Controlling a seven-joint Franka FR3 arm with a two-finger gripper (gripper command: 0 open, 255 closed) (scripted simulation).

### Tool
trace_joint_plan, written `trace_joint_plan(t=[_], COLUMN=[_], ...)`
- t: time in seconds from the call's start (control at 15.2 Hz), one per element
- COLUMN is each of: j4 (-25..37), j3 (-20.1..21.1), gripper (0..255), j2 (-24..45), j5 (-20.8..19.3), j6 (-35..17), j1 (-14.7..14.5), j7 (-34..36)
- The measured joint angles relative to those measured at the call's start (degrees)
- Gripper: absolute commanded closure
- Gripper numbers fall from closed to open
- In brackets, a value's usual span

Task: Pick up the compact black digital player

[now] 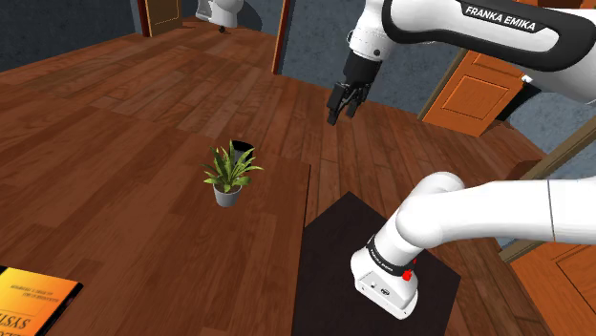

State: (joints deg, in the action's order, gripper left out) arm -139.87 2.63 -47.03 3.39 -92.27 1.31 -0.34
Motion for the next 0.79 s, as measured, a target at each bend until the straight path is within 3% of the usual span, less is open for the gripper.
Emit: trace_joint_plan(t=[0.33,0.79], j4=[-0.55,2.59], j3=[3.91,11.94], gripper=[0,0], j2=[3.30,15.32], j5=[2.57,5.86], j6=[-4.06,-13.75], j1=[-0.23,0.41], j7=[5.80,18.48])
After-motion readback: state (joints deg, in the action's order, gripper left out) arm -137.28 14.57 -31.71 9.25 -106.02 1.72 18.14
